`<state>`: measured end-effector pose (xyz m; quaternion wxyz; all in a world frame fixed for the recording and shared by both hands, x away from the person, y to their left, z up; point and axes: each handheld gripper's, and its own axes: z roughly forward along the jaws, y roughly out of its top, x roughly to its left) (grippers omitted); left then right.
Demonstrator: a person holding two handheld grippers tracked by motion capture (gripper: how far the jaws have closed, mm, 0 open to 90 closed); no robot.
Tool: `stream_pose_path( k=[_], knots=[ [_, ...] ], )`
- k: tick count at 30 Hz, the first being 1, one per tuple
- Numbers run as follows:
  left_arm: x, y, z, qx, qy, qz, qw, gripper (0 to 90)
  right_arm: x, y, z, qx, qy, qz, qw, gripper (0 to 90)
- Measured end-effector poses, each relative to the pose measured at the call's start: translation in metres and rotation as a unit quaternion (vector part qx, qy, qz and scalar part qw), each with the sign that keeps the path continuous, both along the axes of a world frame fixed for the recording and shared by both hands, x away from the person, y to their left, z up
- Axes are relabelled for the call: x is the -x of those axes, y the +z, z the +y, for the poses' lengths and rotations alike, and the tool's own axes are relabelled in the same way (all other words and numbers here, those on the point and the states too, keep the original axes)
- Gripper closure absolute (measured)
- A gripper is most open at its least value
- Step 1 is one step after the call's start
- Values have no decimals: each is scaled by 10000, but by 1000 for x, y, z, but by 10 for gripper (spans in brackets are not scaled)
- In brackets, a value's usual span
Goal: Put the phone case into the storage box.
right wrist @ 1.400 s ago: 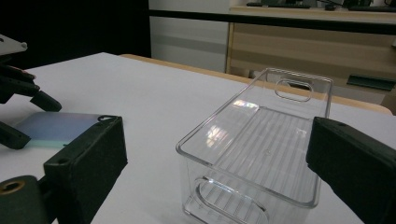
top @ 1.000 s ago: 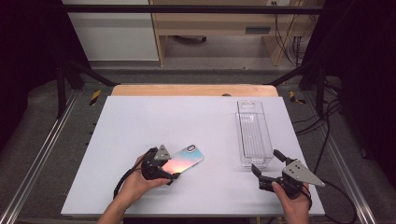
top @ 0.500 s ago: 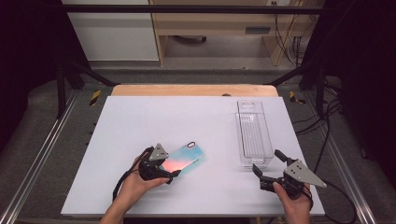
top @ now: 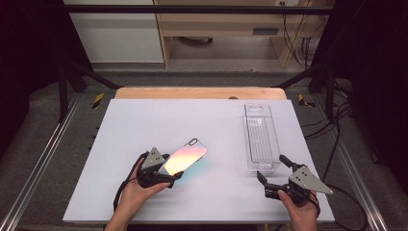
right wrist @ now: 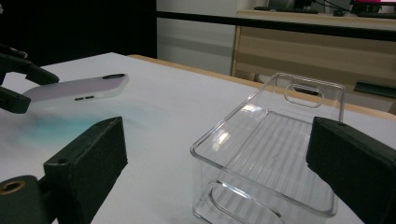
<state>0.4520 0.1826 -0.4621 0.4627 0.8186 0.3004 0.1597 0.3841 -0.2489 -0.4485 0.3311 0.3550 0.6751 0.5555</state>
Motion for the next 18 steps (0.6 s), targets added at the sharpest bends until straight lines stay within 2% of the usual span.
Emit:
stream_pose_path(
  k=[3,7,10,12,18],
  knots=[
    [2,0,3,226,1,-30,9997,168,2,2,4,66,107,-50,9999,50],
    [7,-1,4,361,-35,-86,9993,168,3,5,12,12,293,-37,9996,46],
    [8,0,5,335,-53,-115,9994,168,3,9,21,93,443,-63,9990,43],
    [9,0,6,392,-26,-147,9991,167,3,10,25,132,523,-65,9985,42],
    [11,-5,6,225,37,-189,9996,168,2,7,34,177,762,77,9969,40]
  ],
)
